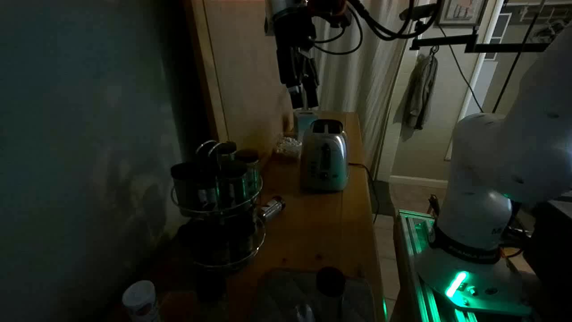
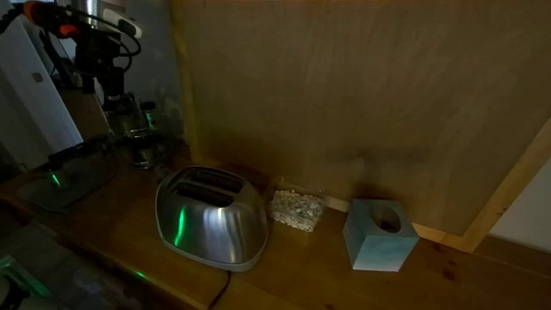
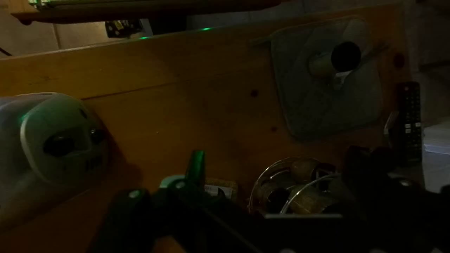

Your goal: Turn the seasoning rack around, pick up the white container and put it in the slot of the rack

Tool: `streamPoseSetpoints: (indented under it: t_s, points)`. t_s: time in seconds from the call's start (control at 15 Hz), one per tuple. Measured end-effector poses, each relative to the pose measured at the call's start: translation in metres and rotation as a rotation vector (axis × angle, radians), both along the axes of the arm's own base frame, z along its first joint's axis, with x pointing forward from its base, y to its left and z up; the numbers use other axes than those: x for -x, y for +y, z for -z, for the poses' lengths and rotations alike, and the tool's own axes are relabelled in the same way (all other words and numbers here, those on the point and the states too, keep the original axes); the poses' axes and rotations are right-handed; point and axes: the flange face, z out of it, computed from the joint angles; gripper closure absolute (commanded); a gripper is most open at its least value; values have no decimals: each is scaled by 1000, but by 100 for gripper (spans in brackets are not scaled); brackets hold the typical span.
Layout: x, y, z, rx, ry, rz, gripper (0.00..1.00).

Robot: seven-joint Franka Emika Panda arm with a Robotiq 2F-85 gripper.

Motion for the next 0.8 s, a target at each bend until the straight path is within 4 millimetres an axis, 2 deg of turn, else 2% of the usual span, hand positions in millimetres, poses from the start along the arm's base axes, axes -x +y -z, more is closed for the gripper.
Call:
streamPoseSetpoints:
  t_s: [0.47, 0.6, 0.8]
  points:
    - [0, 2, 0, 0, -5, -15, 0]
    - [-3, 16, -3, 5, -38, -93, 0]
    - [-6, 53, -15, 31, -108, -227, 0]
